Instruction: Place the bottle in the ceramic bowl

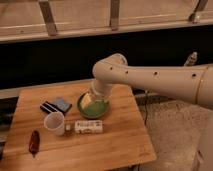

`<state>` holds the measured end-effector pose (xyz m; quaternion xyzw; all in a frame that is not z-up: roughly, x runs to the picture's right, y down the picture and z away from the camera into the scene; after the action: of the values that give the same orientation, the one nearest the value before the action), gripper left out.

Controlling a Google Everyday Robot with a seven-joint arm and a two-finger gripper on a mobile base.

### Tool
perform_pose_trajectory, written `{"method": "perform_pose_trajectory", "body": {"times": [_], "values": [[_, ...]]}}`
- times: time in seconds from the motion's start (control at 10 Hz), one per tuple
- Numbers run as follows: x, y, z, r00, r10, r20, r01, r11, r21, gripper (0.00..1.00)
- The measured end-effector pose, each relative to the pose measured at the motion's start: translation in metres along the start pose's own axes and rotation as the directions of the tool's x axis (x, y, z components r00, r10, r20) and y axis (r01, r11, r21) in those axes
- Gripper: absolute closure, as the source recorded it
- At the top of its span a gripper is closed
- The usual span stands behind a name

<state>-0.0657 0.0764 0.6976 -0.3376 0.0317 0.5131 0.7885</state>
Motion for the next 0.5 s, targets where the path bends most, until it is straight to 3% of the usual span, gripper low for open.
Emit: {"method": "perform_pose_trajectory", "body": {"times": [0.2, 0.5], "values": [[0.0046, 0.0153, 0.0007, 0.997, -0.065, -0.042, 0.065, 0.998, -0.002, 0.3], [0.0054, 0.0131, 0.0004, 0.997, -0.061, -0.042, 0.062, 0.998, 0.0, 0.3]]}}
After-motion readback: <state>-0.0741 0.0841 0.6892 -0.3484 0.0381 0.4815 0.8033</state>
